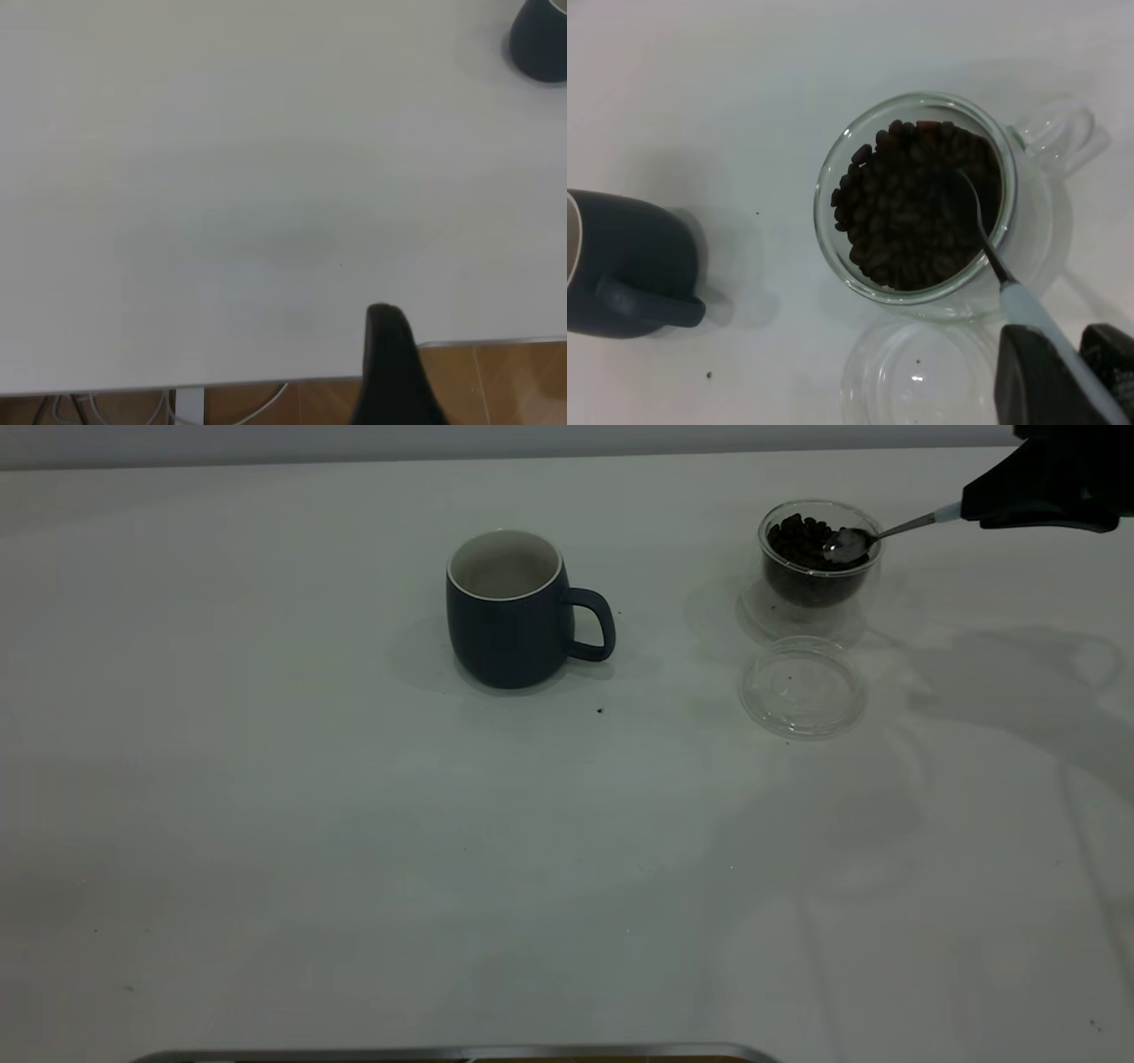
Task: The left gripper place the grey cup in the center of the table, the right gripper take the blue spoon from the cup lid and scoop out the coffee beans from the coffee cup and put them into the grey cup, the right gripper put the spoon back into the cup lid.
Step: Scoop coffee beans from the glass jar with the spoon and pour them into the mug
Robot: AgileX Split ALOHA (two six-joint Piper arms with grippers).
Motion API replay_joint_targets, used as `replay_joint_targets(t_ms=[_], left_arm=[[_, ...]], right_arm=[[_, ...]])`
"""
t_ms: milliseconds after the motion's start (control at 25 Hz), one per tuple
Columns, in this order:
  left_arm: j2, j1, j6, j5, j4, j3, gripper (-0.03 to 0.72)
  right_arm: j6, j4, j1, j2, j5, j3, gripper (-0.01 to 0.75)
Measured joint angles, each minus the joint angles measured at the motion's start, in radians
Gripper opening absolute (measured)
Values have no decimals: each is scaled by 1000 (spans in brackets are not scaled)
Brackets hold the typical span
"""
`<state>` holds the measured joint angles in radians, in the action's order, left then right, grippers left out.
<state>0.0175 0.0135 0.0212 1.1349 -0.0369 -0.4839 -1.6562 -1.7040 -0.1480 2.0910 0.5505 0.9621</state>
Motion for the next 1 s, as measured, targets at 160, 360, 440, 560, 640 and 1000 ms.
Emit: replay_joint_targets(t_ms=[160, 360, 440, 560, 640, 1000], left_arm=[[0, 0, 0, 0, 0, 0, 545], [0, 0, 0, 0, 0, 0, 545], [0, 0, 0, 0, 0, 0, 545], [0, 0, 0, 0, 0, 0, 545], [0, 0, 0, 0, 0, 0, 545], [0, 0, -1, 0, 0, 0, 545]], right_arm=[[-1, -12, 5, 16, 3, 5, 115], [14, -70, 8, 71, 68, 6, 115], [36, -82, 8, 88, 91, 7, 114], [81, -83, 8, 95, 106, 14, 115], [118, -85, 8, 96, 112, 19, 115], [211, -85, -45, 112, 193, 23, 114]])
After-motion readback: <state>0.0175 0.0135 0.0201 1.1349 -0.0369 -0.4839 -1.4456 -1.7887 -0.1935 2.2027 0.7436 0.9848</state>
